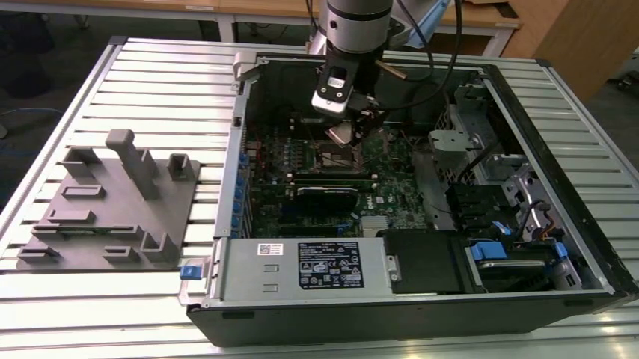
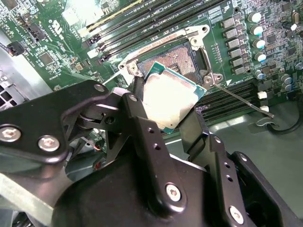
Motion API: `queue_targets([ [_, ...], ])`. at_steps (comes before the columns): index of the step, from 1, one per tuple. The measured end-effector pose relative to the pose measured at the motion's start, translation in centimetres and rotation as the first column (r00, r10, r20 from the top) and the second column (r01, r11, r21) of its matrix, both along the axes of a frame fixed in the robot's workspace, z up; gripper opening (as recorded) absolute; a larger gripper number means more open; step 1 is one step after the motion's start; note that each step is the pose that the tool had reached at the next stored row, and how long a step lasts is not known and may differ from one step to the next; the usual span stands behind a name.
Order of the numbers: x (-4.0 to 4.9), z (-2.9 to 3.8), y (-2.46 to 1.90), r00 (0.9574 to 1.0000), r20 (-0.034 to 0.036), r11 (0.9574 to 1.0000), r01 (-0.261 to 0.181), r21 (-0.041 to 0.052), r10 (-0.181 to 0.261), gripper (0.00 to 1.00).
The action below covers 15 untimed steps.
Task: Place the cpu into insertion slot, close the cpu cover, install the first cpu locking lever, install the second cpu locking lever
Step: 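Place the cpu into insertion slot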
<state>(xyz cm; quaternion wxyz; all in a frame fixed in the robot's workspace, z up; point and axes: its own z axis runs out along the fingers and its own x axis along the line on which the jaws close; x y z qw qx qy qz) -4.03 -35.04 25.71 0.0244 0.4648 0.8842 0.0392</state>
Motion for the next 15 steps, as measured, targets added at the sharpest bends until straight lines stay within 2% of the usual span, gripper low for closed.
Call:
queue_targets([
  [3, 0.00, 0.00, 0.00, 1.0000, 0.0000, 1.0000, 0.009, 0.0000, -0.009, 0.54],
  [8, 0.00, -0.02, 0.00, 0.9989, 0.0000, 0.9989, 0.048, 0.0001, -0.048, 0.54],
  [15, 0.00, -0.02, 0.00, 0.9983, 0.0001, 0.9983, 0.059, 0.0000, -0.059, 0.54],
])
